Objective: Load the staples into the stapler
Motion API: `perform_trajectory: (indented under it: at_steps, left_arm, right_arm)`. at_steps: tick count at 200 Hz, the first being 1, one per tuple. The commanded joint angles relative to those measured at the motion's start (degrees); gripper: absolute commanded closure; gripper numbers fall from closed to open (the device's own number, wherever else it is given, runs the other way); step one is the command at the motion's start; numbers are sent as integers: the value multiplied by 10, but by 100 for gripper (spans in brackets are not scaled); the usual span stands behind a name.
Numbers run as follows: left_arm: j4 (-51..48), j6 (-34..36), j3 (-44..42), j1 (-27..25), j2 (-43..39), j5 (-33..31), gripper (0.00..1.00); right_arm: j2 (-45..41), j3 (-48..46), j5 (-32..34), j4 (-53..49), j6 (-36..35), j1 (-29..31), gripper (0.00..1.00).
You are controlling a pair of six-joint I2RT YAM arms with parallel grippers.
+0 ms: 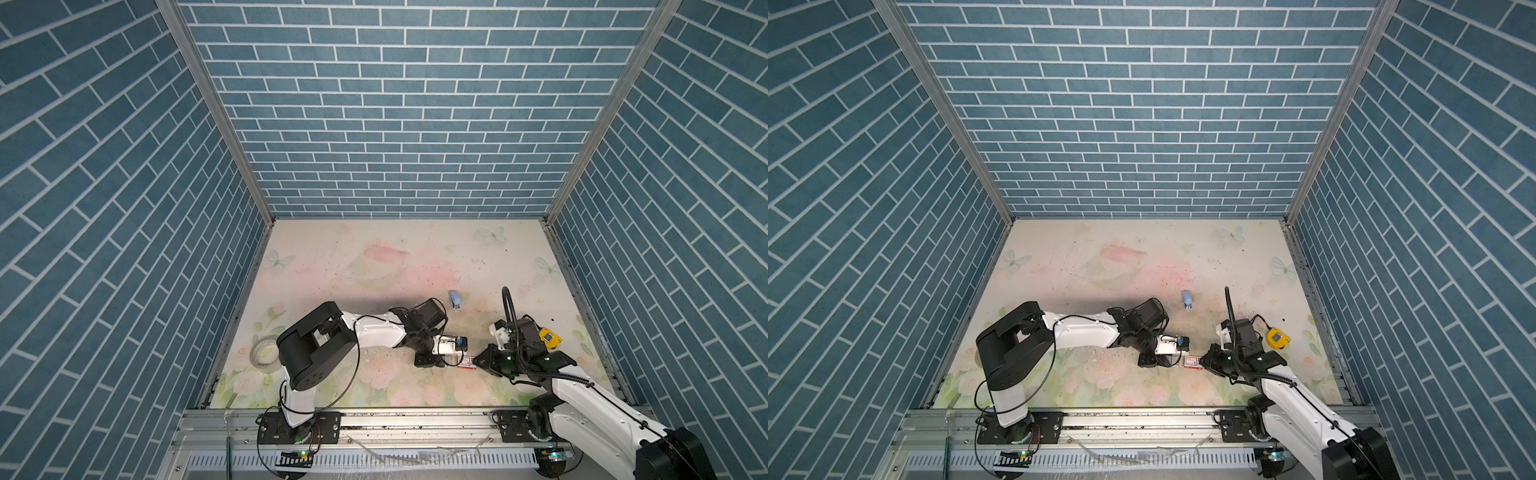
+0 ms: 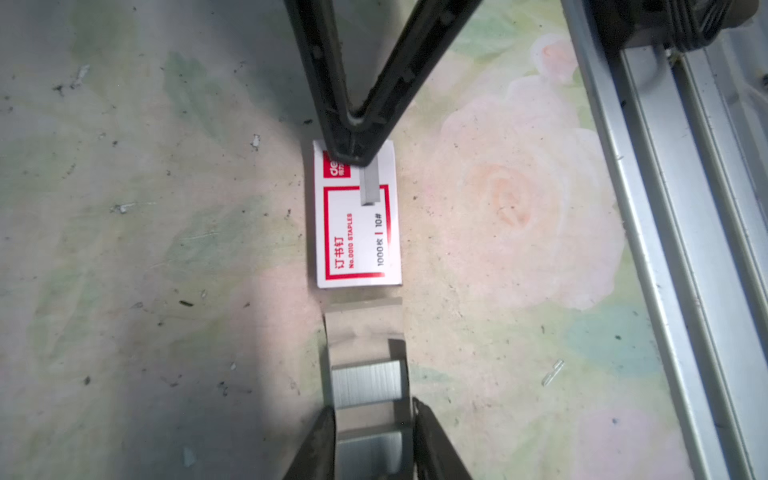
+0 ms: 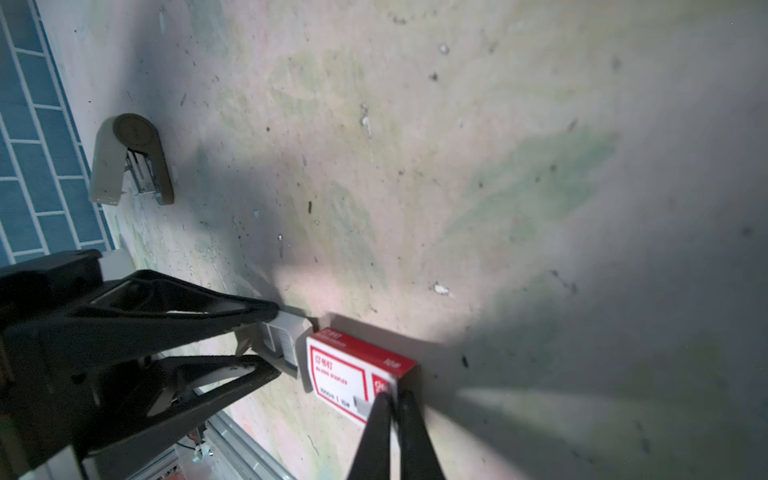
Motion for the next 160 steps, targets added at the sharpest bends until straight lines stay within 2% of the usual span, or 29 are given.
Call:
perform_trajectory:
  at_steps: [1, 17, 34, 92, 139, 160]
  left_arm:
    - [-62, 4, -11, -3, 10, -27, 64]
    - [-64, 4, -10, -3, 9, -29, 64]
    - [-64, 4, -10, -3, 6, -30, 61]
    - [-57, 1, -9, -3, -1, -33, 43]
    - [-60, -13, 0, -3, -14, -27, 34]
    - [-82, -14, 15, -2, -35, -23, 31]
  right_arm:
    - [-7, 19, 30, -29, -17, -2, 86]
    - [-20, 19, 47, -38, -12, -2, 85]
    - [-37, 19, 54, -46, -11, -2, 80]
    - [-97, 34, 67, -57, -8, -2, 55]
    - [-119, 51, 113, -61, -14, -2, 45]
    - [-123, 62, 128, -57, -19, -2, 45]
